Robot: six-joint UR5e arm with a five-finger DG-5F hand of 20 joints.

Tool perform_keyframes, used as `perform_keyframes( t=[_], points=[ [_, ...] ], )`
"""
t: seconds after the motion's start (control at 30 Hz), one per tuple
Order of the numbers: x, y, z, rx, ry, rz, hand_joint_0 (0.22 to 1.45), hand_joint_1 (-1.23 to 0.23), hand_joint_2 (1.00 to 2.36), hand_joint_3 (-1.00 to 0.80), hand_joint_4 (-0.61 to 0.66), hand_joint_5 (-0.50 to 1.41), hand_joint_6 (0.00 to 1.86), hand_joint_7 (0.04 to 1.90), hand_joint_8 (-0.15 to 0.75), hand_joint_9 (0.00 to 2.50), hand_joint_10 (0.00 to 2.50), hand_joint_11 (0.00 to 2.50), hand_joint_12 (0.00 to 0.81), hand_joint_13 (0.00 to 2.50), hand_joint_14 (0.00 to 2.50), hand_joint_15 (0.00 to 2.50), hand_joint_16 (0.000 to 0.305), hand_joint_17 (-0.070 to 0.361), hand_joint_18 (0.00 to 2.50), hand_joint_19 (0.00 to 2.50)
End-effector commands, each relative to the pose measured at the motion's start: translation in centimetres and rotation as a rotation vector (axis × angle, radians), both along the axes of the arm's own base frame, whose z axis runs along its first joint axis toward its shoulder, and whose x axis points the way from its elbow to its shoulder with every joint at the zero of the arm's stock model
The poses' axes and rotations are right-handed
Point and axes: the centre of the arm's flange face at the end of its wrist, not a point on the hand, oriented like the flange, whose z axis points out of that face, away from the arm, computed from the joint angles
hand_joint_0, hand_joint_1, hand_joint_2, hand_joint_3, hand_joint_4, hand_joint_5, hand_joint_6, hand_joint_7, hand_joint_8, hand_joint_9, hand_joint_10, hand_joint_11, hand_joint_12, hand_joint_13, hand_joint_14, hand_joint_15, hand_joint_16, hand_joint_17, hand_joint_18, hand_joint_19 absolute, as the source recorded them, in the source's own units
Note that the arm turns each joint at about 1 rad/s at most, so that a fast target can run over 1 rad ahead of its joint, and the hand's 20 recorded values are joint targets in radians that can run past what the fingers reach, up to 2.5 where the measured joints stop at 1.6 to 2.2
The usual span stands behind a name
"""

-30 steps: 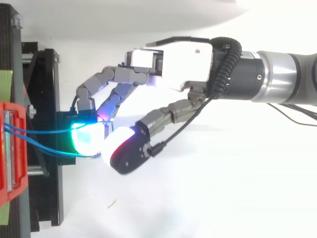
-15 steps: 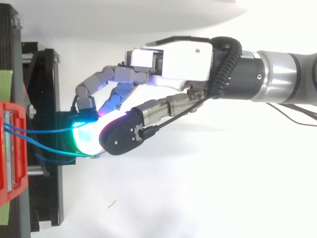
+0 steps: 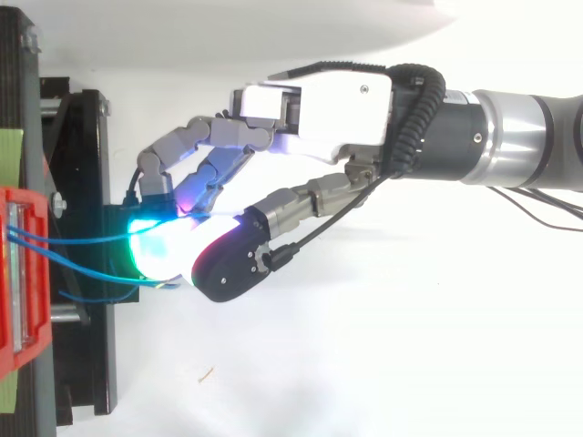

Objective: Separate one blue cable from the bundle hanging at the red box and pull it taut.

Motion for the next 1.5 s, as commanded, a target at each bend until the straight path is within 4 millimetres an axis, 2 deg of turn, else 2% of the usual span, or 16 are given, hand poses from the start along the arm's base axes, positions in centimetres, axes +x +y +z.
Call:
perform_keyframes(
  t=[0.0,0.03,0.1,0.13,0.17,0.23,0.27,0.3,0.6,0.73,0.87,1.0,1.33,1.43,1.47],
  points=[
    [0.0,0.0,0.0,0.0,-0.001,-0.001,0.49,-0.56,1.0,-0.5,0.22,-0.22,0.7,1.06,0.353,0.7,0.12,1.67,0.41,0.92,0.02,1.22,0.054,0.122,0.74,0.63],
    [0.0,0.1,0.1,0.001,-0.003,-0.001,0.49,-0.56,1.0,-0.5,0.21,-0.22,0.7,1.07,0.353,0.69,0.16,1.66,0.406,0.92,0.02,1.22,0.054,0.122,0.74,0.63],
    [0.0,0.2,0.1,0.001,-0.003,-0.001,0.49,-0.57,1.0,-0.5,0.22,-0.22,0.7,1.06,0.36,0.62,0.48,1.56,0.407,0.94,0.01,1.31,0.054,0.122,0.76,0.68],
    [0.0,0.3,0.0,0.001,0.0,0.0,0.49,-0.57,1.0,-0.5,0.22,-0.22,0.7,1.06,0.358,0.62,0.5,1.56,0.405,0.94,0.01,1.32,0.054,0.121,0.76,0.69],
    [0.1,0.4,0.1,0.003,-0.001,0.002,0.49,-0.58,1.0,-0.5,0.22,-0.22,0.7,1.06,0.366,0.57,0.72,1.47,0.406,0.95,0.01,1.38,0.054,0.121,0.77,0.72],
    [0.1,0.4,0.0,0.002,0.0,0.002,0.49,-0.58,1.0,-0.5,0.23,-0.22,0.7,1.06,0.373,0.53,0.91,1.44,0.405,0.97,0.01,1.46,0.053,0.119,0.77,0.77],
    [0.1,0.4,0.1,0.003,-0.001,0.002,0.49,-0.59,1.0,-0.5,0.23,-0.22,0.7,1.06,0.375,0.52,1.01,1.4,0.399,0.97,0.04,1.56,0.052,0.118,0.8,0.86],
    [0.1,0.4,0.1,0.003,-0.001,0.002,0.49,-0.59,1.0,-0.5,0.23,-0.22,0.7,1.06,0.378,0.48,1.22,1.33,0.4,0.93,0.24,1.52,0.052,0.117,0.83,0.93],
    [0.1,0.5,0.2,0.006,-0.001,0.003,0.5,-0.61,1.0,-0.5,0.24,-0.22,0.7,1.06,0.378,0.44,1.37,1.29,0.395,0.81,0.97,1.36,0.049,0.111,0.91,1.15],
    [0.1,0.5,0.2,0.007,-0.001,-0.002,0.5,-0.61,1.0,-0.5,0.24,-0.22,0.7,1.06,0.384,0.44,1.45,1.25,0.39,0.79,1.08,1.33,0.049,0.11,0.92,1.18],
    [-0.2,0.0,2.3,0.005,-0.021,-0.016,0.5,-0.59,1.0,-0.5,0.23,-0.21,0.7,1.05,0.385,0.43,1.52,1.22,0.393,0.77,1.28,1.29,0.049,0.109,0.95,1.23],
    [-0.5,-0.3,3.2,0.007,-0.015,-0.021,0.49,-0.58,1.0,-0.5,0.24,-0.21,0.7,1.06,0.385,0.43,1.58,1.2,0.392,0.76,1.34,1.27,0.05,0.111,0.97,1.23],
    [-1.0,-1.7,3.3,0.031,0.011,-0.032,0.49,-0.57,1.0,-0.5,0.24,-0.21,0.7,1.05,0.383,0.41,1.74,1.17,0.391,0.74,1.6,1.22,0.049,0.111,0.98,1.23],
    [-1.0,-2.1,3.4,0.044,0.005,-0.037,0.49,-0.56,1.0,-0.5,0.24,-0.21,0.7,1.05,0.383,0.37,2.0,1.13,0.393,0.72,1.69,1.23,0.049,0.111,0.99,1.23],
    [-1.0,-2.2,3.4,0.049,0.005,-0.038,0.49,-0.56,1.0,-0.5,0.24,-0.21,0.7,1.05,0.388,0.31,2.39,1.08,0.399,0.68,1.9,1.18,0.049,0.11,0.99,1.26]
  ],
)
